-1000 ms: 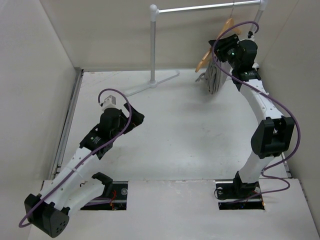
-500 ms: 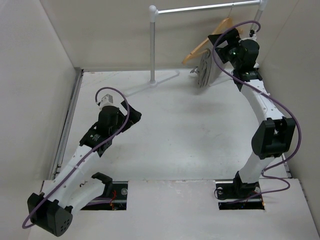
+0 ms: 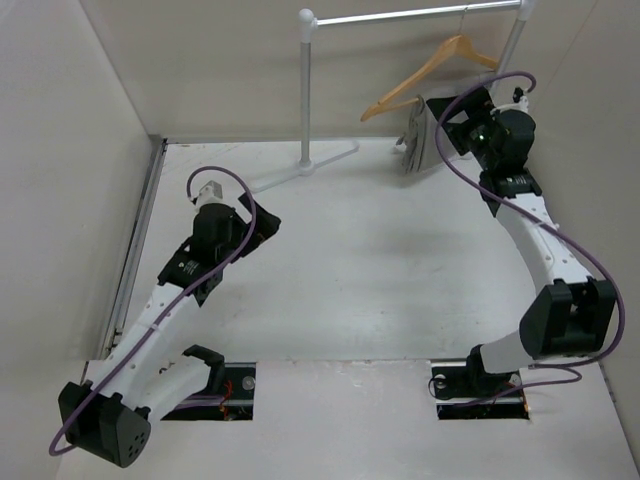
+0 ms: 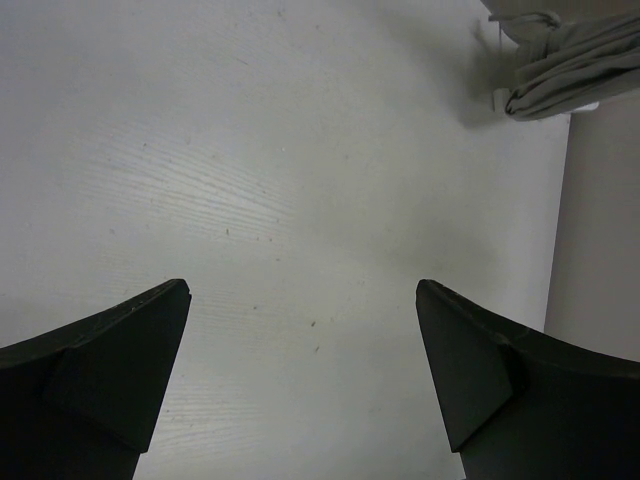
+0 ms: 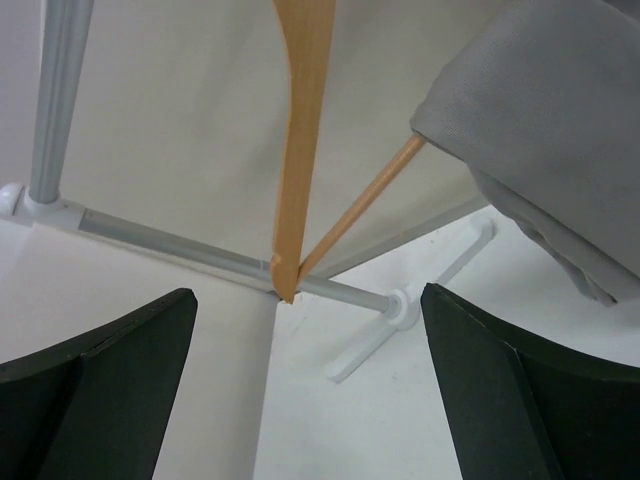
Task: Place the trousers on the hanger
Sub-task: Reset both arms
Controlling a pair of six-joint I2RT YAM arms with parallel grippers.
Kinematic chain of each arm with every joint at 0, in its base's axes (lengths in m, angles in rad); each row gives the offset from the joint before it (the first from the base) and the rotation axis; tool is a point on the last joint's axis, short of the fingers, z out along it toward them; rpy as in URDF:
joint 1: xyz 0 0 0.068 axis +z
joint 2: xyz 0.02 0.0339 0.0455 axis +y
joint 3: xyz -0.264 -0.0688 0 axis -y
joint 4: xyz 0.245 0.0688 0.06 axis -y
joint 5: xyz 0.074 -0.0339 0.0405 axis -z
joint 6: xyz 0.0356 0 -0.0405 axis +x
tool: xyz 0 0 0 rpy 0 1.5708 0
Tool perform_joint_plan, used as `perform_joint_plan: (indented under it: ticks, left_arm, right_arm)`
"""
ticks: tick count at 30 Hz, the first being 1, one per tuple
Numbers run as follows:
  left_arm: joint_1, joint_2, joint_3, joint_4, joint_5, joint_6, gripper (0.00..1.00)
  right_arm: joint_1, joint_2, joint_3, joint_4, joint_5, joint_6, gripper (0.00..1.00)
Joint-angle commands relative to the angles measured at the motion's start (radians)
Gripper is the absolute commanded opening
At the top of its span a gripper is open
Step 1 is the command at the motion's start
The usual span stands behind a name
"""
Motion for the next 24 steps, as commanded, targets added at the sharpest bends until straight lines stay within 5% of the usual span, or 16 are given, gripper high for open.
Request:
perform_joint_plan:
  ticks: [1,7,12,18,24]
  left_arm:
    - [0.016,0.02,0.06,0.008,0.0,0.025,1.0]
    - [0.021,0.079,0.087,-0.113,-0.069,0.063,1.0]
    - [-0.017,0.097,0.092,-0.235,-0.163,0.083,1.0]
    - [-0.07,0.07,0.024,-0.305,-0.227,0.072,1.0]
    - [-0.116,0.095,0.038,-0.301,-0.231,0.057,1.0]
  right_arm:
    - [-0.017,-0.126,-0.096,0.028,0.007,-0.032,1.0]
    - [-0.012,-0.415,-0.443,-0.073,0.064,-0.052,1.0]
    - [0.066,-0.718,-0.682,-0.324,0.182,-0.104,1.0]
    - [0.117,-1.014,-0.802,-0.657,0.323,-0.071,1.0]
    - [0.135,-1.077,-0.848,-0.778,0.344,-0.043,1.0]
